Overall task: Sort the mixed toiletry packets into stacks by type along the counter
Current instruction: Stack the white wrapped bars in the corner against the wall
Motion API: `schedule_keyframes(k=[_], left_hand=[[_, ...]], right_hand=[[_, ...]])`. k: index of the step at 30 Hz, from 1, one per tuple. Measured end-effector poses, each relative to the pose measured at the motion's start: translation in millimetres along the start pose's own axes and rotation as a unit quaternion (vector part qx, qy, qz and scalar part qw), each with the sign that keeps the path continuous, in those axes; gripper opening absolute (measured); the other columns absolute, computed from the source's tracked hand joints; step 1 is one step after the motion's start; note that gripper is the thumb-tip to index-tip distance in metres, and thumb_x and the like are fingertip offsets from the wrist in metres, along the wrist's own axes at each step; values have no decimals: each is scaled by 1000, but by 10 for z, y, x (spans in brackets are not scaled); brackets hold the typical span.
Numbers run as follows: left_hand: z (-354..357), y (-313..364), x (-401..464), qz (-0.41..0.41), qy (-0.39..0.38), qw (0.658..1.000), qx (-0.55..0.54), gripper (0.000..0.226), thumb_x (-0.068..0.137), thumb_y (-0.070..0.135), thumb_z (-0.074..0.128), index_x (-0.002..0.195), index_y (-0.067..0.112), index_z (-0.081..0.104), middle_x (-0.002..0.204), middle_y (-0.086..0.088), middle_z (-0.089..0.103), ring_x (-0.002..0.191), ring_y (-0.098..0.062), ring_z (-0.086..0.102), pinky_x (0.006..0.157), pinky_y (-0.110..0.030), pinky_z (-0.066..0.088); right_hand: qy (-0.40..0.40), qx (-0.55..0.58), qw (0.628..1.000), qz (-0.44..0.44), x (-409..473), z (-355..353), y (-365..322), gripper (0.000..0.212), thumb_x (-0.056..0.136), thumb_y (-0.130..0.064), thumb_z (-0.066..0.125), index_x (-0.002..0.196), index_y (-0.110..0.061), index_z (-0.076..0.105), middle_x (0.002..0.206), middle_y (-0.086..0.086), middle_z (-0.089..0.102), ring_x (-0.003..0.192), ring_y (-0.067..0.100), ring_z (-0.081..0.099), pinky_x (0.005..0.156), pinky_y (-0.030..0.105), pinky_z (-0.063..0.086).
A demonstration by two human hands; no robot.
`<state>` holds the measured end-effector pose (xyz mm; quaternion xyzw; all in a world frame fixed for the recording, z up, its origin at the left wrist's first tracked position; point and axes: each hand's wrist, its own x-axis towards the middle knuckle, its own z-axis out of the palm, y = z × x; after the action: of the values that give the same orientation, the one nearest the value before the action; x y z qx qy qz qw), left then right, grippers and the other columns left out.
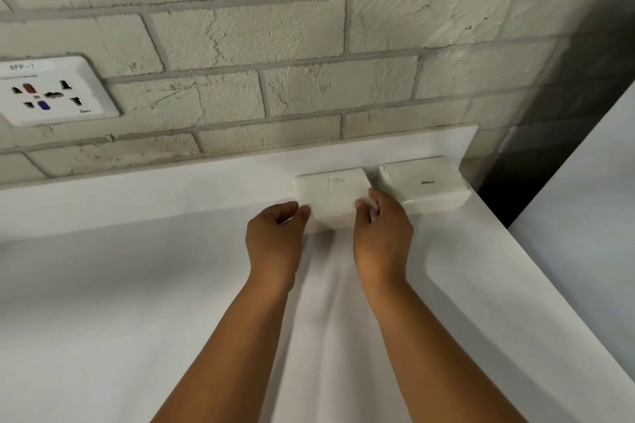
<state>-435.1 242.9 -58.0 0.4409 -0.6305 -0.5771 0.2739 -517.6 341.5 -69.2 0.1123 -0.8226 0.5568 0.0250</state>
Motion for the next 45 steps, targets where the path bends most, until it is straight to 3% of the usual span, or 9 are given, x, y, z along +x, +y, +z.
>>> schedule_keyframes(k=[8, 12, 16, 20, 29, 33, 37, 45], left_hand=[[2, 16, 40, 10, -10, 1000, 19, 30, 83, 32, 71, 108, 16, 71, 102, 3, 73, 95, -18, 68, 92, -40, 54], [-82, 125, -67, 40, -19, 997, 67, 42, 90, 37, 63, 125, 13, 60, 121, 5, 63, 96, -5, 55, 86, -23, 42], [-329, 237, -238, 50, -12, 996, 75, 40, 92, 39, 59, 123, 14, 60, 122, 4, 63, 99, -6, 55, 88, -24, 44], [-754, 288, -510, 58, 3, 996, 72, 36, 92, 39, 58, 119, 15, 62, 118, 7, 63, 103, -8, 56, 86, -23, 43], [-2293, 115, -1224, 72, 92, 990, 82, 36, 92, 43, 58, 118, 18, 62, 117, 9, 62, 107, -10, 58, 82, -25, 45], [-3174, -77, -1535, 73, 146, 981, 107, 33, 90, 44, 59, 116, 23, 62, 120, 9, 60, 105, -8, 57, 76, -23, 43], [-3954, -293, -1806, 72, 182, 963, 183, 34, 90, 43, 60, 119, 25, 61, 125, 8, 54, 105, -4, 53, 83, -24, 42], [-5390, -844, -2175, 85, 205, 915, 337, 37, 86, 39, 66, 117, 20, 63, 120, -1, 60, 115, -22, 53, 98, -36, 43]], right_hand=[[-4, -59, 998, -21, 12, 2, -37, 34, 96, -23, 54, 126, -10, 58, 125, 6, 62, 113, 16, 59, 91, 8, 31], [8, -105, 990, -93, -119, -32, -137, 35, 94, -25, 57, 124, -7, 60, 124, 13, 62, 116, 25, 57, 100, 27, 41], [14, -106, 982, -159, -358, -100, -360, 29, 89, -19, 63, 113, -4, 66, 111, 13, 68, 107, 30, 61, 94, 32, 45], [-50, -97, 984, -143, -754, -106, -564, 31, 89, -28, 62, 115, -11, 66, 116, 9, 67, 110, 28, 59, 94, 34, 49], [-243, -66, 960, -125, -2079, 157, -1035, 36, 91, -41, 56, 123, -23, 57, 128, -2, 57, 122, 18, 50, 100, 31, 44], [-326, -49, 935, -132, -2779, 393, -1279, 35, 91, -40, 57, 122, -25, 57, 126, -5, 56, 117, 14, 52, 91, 23, 40], [-384, -50, 909, -153, -3375, 617, -1464, 35, 91, -39, 57, 122, -25, 56, 124, -6, 56, 113, 10, 52, 86, 17, 35], [-440, -47, 888, -126, -4410, 1164, -1773, 34, 91, -40, 58, 121, -25, 57, 125, -7, 56, 114, 11, 53, 92, 24, 41]])
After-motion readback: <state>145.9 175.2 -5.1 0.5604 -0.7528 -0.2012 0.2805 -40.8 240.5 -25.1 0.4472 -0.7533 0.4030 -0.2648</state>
